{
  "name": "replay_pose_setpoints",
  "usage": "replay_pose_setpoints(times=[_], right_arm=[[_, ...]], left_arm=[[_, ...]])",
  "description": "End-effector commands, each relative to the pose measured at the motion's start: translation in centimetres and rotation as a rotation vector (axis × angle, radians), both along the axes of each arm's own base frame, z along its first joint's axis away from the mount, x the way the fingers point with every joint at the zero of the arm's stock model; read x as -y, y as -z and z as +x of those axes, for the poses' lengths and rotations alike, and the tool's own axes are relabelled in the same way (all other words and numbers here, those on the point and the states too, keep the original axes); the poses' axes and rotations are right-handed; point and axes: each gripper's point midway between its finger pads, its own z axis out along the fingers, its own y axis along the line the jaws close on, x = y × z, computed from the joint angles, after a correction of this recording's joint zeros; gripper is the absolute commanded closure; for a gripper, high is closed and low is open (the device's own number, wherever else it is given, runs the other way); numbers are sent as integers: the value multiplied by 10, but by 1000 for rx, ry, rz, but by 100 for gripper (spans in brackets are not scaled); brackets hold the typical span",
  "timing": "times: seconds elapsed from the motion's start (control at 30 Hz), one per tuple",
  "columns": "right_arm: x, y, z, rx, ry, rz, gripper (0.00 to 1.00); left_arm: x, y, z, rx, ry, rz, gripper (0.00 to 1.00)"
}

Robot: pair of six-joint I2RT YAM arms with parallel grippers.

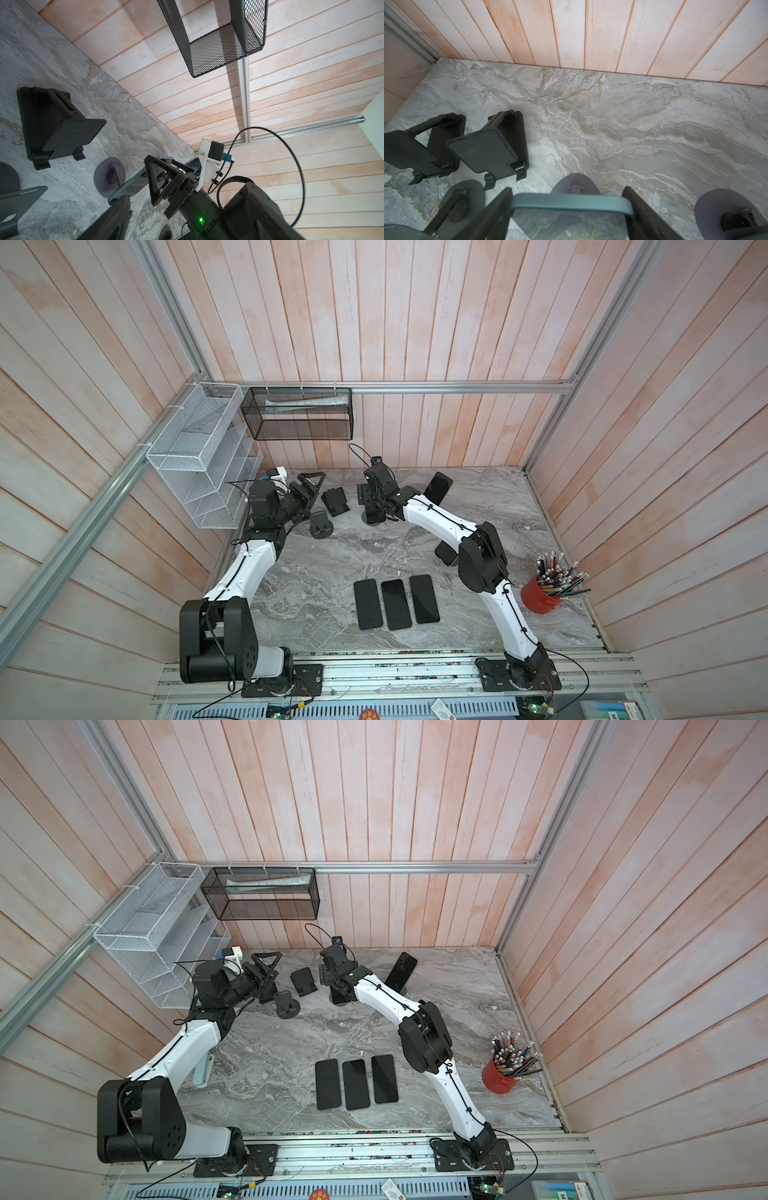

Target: Remove the phone from the phone stand

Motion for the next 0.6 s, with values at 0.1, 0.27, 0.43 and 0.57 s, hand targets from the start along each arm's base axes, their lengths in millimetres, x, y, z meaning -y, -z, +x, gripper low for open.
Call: replay_pose_setpoints(times=[0.1,0.27,0.43,0.57], right_arm=[[-2,6,-3,8,9,-30,22],[-2,3,-5,15,6,-33,25],[-2,-7,-9,45,9,-46,27],[-1,-24,-15,89,9,-47,28]], left_arm=[[-1,-6,-5,27,7,-2,11],[-1,-6,-4,28,9,-5,11],[-1,-6,-4,29,13,-8,12],[-2,-8,-4,38,10,4,12]])
